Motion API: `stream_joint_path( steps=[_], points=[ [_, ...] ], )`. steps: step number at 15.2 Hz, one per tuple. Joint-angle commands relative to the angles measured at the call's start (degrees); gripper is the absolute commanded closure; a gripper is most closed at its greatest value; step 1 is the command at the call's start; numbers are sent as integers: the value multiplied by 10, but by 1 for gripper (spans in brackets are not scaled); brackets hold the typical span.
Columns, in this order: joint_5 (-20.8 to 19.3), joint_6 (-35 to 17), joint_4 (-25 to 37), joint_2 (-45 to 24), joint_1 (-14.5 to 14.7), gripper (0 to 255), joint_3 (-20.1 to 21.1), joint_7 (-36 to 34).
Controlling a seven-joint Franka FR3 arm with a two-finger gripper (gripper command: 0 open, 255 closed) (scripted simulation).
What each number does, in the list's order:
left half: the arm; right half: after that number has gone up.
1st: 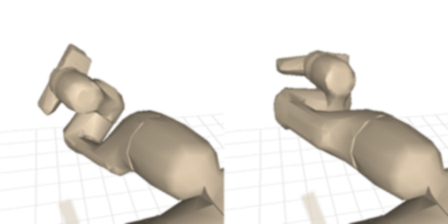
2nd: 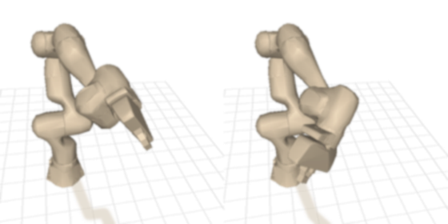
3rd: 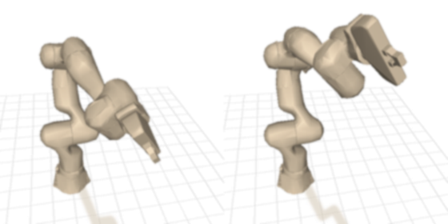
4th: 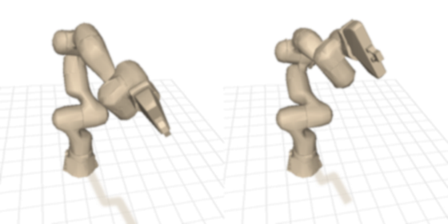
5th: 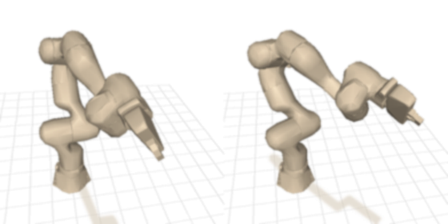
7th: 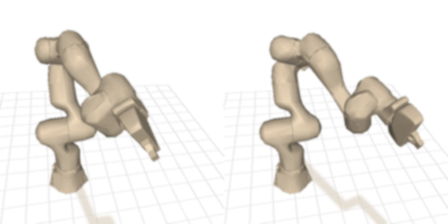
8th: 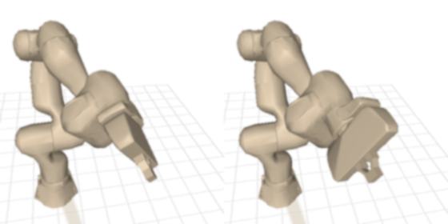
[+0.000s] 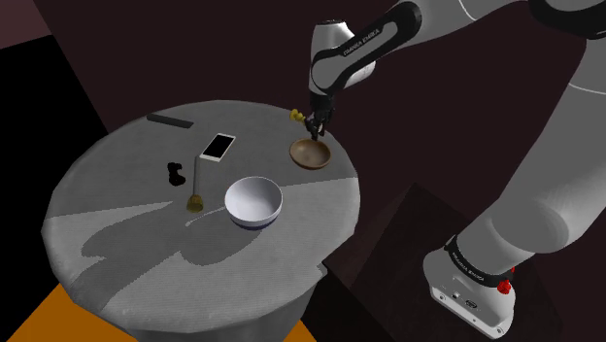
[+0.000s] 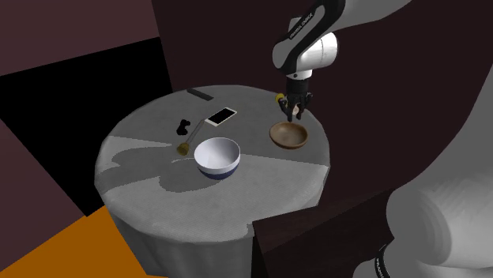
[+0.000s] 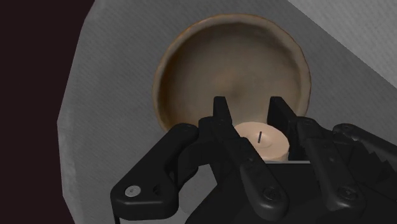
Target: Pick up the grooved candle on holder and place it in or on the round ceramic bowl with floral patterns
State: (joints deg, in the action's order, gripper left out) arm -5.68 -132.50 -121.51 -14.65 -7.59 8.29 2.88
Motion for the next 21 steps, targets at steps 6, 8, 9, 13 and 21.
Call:
stream_joint_path(
  steps=[6, 8, 9, 13, 21],
  points=[
    [0, -2, 0, -2, 0, 255, 0, 0],
    [-1, -2, 0, -2, 0, 0, 0, 0],
    [-1, -2, 0, -2, 0, 0, 0, 0],
    [3, 15, 6, 10, 0, 0, 1, 2],
    [11, 64, 26, 39, -1, 0, 4, 8]
  ],
)
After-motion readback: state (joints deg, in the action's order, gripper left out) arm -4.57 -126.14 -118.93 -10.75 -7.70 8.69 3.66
